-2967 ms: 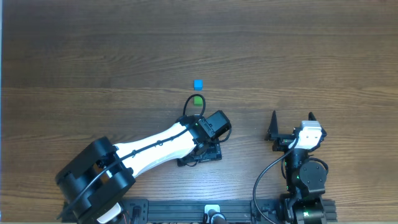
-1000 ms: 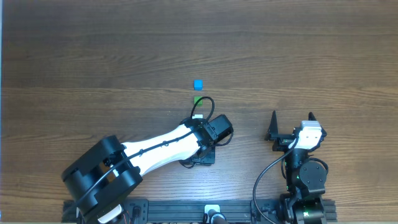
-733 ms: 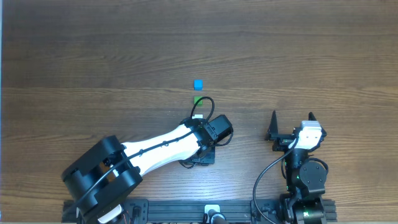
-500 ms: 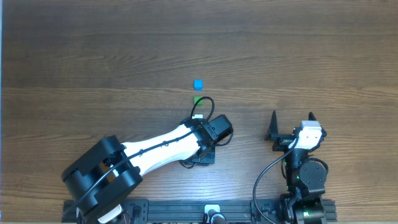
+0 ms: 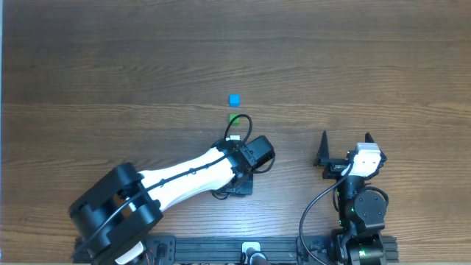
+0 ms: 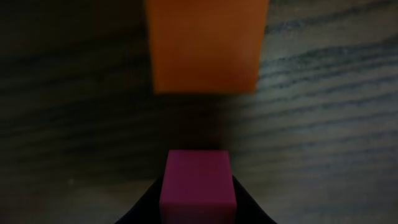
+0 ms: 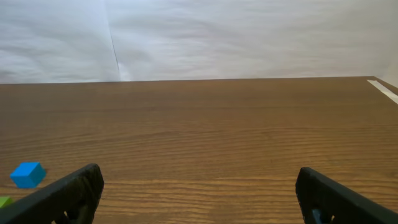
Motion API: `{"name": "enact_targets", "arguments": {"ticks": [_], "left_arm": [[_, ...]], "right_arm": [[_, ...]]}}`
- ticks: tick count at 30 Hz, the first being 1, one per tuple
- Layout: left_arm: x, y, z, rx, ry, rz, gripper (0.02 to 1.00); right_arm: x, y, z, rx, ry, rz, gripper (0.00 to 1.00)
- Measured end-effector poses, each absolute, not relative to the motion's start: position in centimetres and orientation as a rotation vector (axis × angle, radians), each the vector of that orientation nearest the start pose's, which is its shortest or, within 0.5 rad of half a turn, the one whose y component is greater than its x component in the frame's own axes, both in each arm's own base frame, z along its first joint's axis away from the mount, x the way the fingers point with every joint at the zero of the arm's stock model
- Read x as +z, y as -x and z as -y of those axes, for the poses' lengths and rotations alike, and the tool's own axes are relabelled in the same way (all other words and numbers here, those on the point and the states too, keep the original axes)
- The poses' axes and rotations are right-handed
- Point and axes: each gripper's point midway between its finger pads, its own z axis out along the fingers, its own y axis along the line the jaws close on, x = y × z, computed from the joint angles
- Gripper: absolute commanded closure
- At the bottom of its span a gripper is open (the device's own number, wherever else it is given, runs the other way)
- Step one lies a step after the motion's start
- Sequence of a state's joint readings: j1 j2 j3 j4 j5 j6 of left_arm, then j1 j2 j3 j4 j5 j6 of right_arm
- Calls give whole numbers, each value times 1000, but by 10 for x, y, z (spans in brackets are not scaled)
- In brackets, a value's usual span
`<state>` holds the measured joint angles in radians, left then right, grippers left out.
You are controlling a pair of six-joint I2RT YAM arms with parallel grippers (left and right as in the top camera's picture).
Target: Stack Cubes
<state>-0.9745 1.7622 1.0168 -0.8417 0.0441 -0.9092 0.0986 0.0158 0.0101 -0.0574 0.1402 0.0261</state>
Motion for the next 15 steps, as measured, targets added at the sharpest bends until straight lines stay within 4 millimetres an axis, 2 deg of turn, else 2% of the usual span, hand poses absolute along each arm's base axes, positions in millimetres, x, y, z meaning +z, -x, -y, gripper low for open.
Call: {"name": "enact_targets", "arguments": {"ticks": [4,8,15], "left_arm": [[22,-152,237,-1,-98,-3194,838],[50,-162,248,-33,-93,-3164,847],[99,-201,273,-167,-36,-3056,855]], "right_arm": [[161,-246,0,-18,-49,-1633,9],[161,-246,0,-19,-49,-1633,9],[161,-246,0,-19,-48,-1632,7]]}}
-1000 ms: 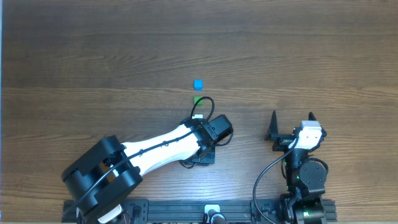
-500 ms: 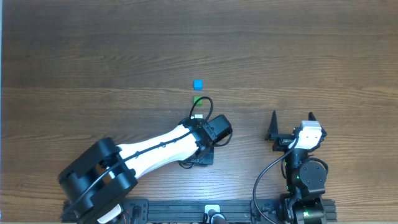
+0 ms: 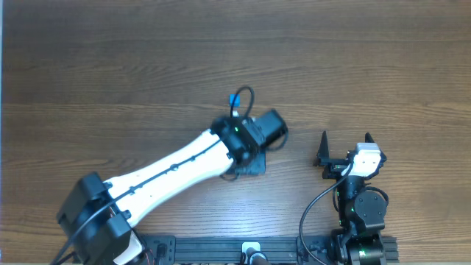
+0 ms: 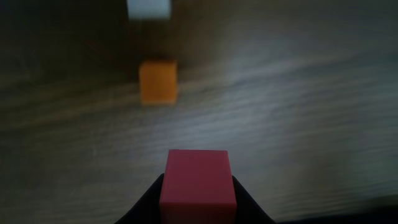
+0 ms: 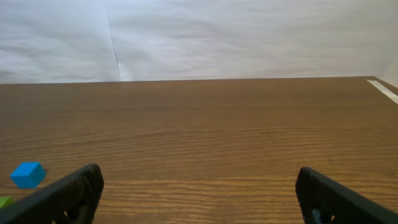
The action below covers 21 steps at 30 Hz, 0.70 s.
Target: Stack Cubes
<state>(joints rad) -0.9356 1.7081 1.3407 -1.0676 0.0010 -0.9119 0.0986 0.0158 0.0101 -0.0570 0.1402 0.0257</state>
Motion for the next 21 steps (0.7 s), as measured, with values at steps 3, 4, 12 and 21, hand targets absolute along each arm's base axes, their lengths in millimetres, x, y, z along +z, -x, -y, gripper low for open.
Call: {"name": "enact_targets", "arguments": {"ticks": [3,4,12,21], "left_arm": [[112,-226,269,-208,26,-3019,860],[115,-234,266,-213,44,-3012,860],[109,-272,250,-184,96,-3021,860],[71,-270,249,-87,72,-3118,862]], "right_arm": [[161,-246,0,-19,-48,-1633,7],[161,-246,0,-19,-48,-1633,7],[161,-246,0,-19,-48,-1633,9],[161,-246,0,-19,-49,-1633,7]]}}
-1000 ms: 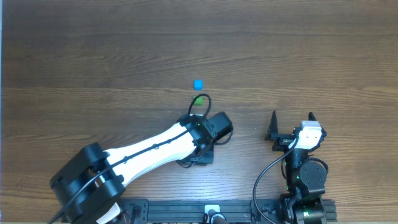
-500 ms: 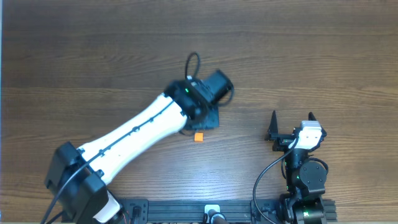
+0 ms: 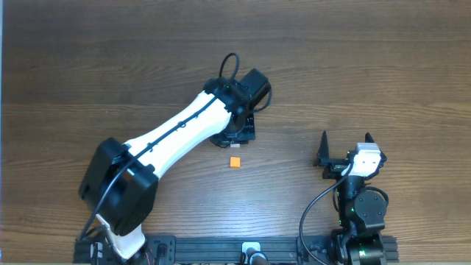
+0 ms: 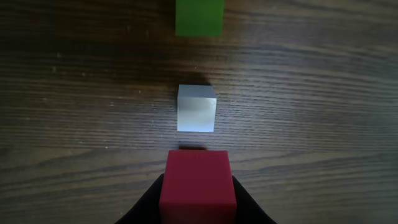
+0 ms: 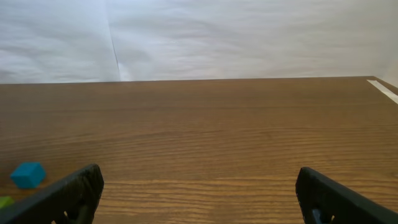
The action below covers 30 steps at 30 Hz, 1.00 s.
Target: Stack Cubes
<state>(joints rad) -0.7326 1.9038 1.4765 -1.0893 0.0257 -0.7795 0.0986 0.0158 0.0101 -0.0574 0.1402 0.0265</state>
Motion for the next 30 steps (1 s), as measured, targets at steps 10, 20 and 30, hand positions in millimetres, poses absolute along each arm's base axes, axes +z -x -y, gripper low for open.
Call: {"name": "enact_targets", "arguments": {"ticks": [10,20,30], "left_arm": [[53,-270,249,-41,71,-3151,864],[45,-274,253,-51,51,-3144,860],[33,-273,251,-17,42,-3168,855]], "right_arm": [[161,-246,0,-19,-48,-1633,7],[161,-246,0,-19,-48,-1633,9],[161,-246,0,-19,-48,-1633,7]]}}
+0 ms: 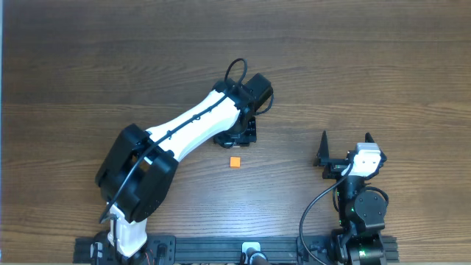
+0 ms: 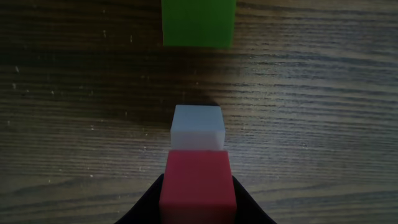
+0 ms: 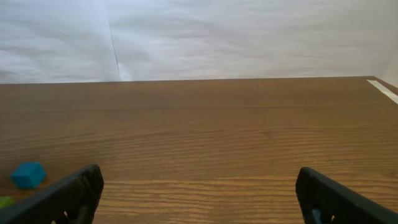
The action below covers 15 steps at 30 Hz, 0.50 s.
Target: Stack Cubes
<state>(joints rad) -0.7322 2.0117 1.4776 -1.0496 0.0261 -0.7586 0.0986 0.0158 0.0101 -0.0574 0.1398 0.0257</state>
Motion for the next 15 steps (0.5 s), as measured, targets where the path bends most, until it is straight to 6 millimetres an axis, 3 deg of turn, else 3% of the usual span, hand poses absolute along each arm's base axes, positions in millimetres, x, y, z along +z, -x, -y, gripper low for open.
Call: {"name": "enact_targets", "arguments": {"ticks": [15], "left_arm": [[31,-274,251,-16,47,-3168,855]], "right_arm": [[161,-246,0,-19,-48,-1633,9]]}}
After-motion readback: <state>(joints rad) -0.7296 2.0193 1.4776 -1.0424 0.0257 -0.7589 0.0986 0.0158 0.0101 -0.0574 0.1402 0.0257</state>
